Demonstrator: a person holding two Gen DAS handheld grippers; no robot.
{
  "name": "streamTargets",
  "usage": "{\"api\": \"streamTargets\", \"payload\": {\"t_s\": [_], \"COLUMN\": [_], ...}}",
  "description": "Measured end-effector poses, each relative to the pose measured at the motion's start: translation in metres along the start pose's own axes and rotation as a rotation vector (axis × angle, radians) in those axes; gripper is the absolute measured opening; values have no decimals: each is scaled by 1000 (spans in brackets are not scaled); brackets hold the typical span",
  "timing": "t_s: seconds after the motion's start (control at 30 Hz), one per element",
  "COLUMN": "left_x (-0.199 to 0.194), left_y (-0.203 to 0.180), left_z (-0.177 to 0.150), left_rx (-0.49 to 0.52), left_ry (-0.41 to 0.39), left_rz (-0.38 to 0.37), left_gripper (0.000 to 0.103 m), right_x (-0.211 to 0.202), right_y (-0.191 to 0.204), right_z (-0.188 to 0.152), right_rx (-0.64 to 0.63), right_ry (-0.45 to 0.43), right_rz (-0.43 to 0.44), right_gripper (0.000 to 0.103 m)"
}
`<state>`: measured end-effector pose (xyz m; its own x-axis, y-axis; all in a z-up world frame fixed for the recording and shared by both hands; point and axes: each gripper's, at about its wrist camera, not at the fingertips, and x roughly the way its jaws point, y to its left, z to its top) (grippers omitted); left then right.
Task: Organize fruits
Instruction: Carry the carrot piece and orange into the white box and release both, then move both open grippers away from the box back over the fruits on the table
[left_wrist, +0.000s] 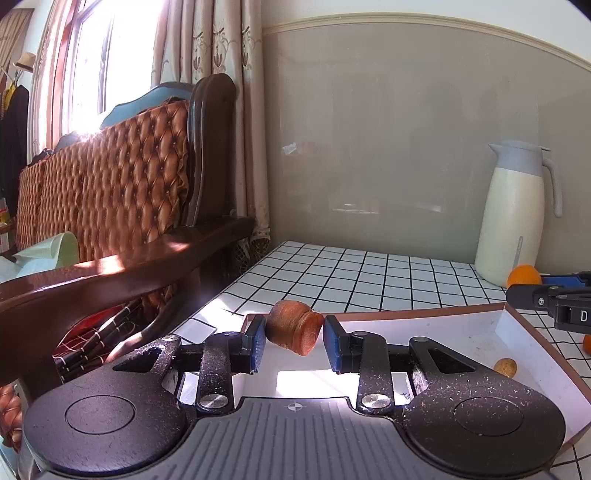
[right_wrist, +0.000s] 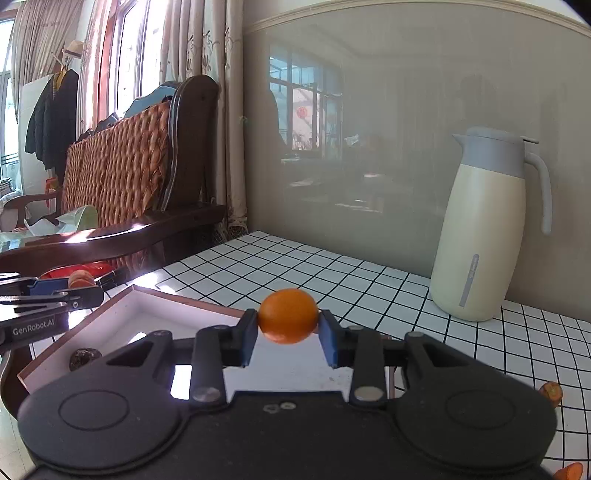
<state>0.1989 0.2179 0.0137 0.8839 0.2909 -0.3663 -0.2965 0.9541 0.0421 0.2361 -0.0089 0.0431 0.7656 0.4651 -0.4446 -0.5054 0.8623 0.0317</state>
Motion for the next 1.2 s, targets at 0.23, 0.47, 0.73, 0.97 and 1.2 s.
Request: {"api": "streamTargets", "payload": {"t_s": [0.23, 0.47, 0.73, 0.97, 1.2], "left_x": [19, 26, 31, 23, 28], "left_y": [3, 6, 1, -1, -3], "left_z": [5, 4, 5, -1, -3], "left_rx": [-5, -3, 1, 14, 19], "left_ry": [24, 44, 48, -19, -10], "left_rz": [14, 30, 21, 79, 72], "left_gripper": [34, 34, 34, 103, 103], "right_x": [16, 29, 36, 42, 45], "right_y": [-9, -16, -22, -26, -31], "right_z": [1, 3, 1, -5, -6], "right_rx": [14, 20, 36, -25, 25], "right_ry": [38, 66, 92, 57, 74], "right_rz": [-11, -20, -24, -148, -86], "right_gripper": [27, 27, 27, 97, 97]}}
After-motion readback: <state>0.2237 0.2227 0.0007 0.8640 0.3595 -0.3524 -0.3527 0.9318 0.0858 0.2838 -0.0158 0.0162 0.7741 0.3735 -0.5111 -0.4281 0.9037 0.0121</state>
